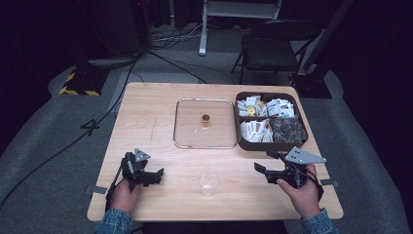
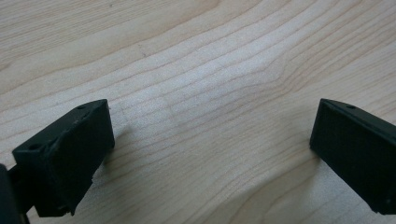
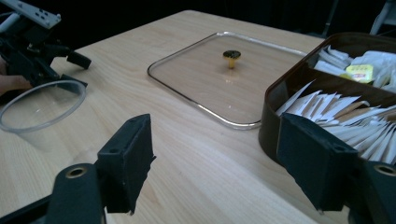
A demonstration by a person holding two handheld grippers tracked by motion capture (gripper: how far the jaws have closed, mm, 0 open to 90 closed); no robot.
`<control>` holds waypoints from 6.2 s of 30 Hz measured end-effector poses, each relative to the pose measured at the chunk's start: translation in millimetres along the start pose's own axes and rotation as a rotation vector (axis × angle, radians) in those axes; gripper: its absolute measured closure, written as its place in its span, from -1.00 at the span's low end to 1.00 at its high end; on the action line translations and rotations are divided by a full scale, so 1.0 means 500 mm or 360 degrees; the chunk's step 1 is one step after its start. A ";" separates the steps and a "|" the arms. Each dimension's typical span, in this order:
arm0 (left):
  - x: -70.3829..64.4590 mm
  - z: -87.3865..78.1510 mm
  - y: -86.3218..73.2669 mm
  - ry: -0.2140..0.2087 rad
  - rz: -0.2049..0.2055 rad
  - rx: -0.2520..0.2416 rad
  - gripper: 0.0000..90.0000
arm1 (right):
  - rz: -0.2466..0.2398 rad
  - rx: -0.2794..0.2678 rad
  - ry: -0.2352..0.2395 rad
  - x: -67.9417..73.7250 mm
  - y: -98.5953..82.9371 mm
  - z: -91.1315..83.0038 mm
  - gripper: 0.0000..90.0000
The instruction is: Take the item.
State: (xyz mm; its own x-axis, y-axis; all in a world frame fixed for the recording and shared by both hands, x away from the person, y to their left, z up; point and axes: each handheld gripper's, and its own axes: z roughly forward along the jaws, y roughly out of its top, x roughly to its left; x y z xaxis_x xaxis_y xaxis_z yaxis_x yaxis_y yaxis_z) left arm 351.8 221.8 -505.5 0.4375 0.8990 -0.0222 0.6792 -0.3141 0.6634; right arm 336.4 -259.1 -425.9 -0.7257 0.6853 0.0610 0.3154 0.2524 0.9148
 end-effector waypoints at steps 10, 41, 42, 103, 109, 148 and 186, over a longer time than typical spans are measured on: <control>0.000 0.000 0.000 -0.0001 0.0000 0.0000 -1.00 | 0.0011 -0.0096 -0.0079 -0.041 0.018 -0.034 -0.56; 0.000 0.000 0.000 -0.0001 0.0000 0.0000 -1.00 | 0.0144 0.0137 -0.0282 -0.241 0.050 0.001 -0.61; 0.000 0.000 0.000 -0.0001 -0.0001 0.0000 -1.00 | 0.0144 0.0132 -0.0270 -0.248 0.050 0.002 -0.56; 0.000 0.000 0.000 0.0000 0.0001 0.0000 -1.00 | 0.0312 0.0481 -0.0467 -0.370 0.014 0.081 0.65; 0.000 0.000 0.000 -0.0002 0.0000 0.0000 -1.00 | 0.0315 0.0389 -0.0448 -0.360 0.027 0.066 0.64; 0.000 0.000 0.000 -0.0001 0.0001 0.0001 -1.00 | 0.0120 0.0048 -0.0106 -0.194 0.166 -0.007 0.64; -0.005 0.000 -0.001 0.0016 -0.0032 -0.0002 -1.00 | -0.0084 0.0070 0.0405 0.058 0.220 0.032 0.64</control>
State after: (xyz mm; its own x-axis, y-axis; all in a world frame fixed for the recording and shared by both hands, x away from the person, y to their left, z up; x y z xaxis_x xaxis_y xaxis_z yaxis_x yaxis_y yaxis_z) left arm 350.6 219.7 -505.7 0.4178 0.9081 -0.0278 0.6870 -0.2958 0.6638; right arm 359.8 -200.4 -329.6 -0.8705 0.4780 0.1171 0.2950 0.3165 0.9016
